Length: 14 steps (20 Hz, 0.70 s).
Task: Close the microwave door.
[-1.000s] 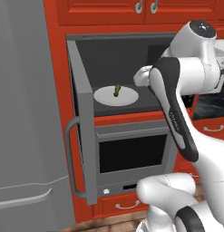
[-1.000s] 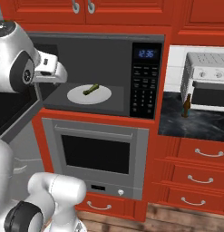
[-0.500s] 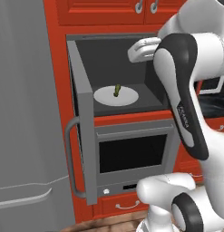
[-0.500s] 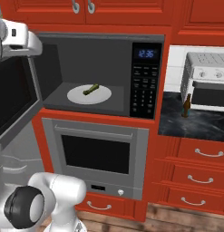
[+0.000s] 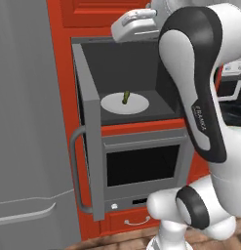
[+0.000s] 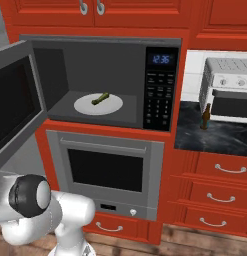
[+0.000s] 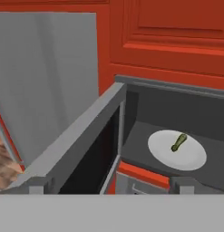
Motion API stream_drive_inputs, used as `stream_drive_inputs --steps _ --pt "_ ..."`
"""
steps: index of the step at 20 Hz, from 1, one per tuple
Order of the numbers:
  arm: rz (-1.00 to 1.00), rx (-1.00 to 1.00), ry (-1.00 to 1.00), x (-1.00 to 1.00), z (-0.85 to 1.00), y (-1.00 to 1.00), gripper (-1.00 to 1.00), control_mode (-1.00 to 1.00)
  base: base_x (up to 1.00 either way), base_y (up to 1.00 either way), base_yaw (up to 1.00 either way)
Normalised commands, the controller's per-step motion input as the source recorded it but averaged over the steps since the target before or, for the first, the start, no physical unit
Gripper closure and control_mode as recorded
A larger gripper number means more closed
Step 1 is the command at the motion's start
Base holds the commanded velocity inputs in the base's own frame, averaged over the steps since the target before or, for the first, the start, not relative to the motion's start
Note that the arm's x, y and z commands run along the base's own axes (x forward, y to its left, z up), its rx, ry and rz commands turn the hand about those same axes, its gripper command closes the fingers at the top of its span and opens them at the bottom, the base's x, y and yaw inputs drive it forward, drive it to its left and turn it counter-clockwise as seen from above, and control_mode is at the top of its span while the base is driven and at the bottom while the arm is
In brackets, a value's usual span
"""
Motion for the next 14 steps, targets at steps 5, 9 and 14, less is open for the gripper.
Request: stream_drive_inputs --steps 5,9,14 --pt "0.16 -0.07 -0.01 -0.57 -0.08 1.00 -1.00 -1.00 0.00 0.00 0.00" --pt "0.06 -0.12 -0.14 -0.99 0.00 0.93 -1.00 -1.00 0.00 0.00 0.00" --pt "-0.03 -0.14 -0.19 -0.97 -0.18 0.42 -1.00 -1.00 0.00 0.00 0.00"
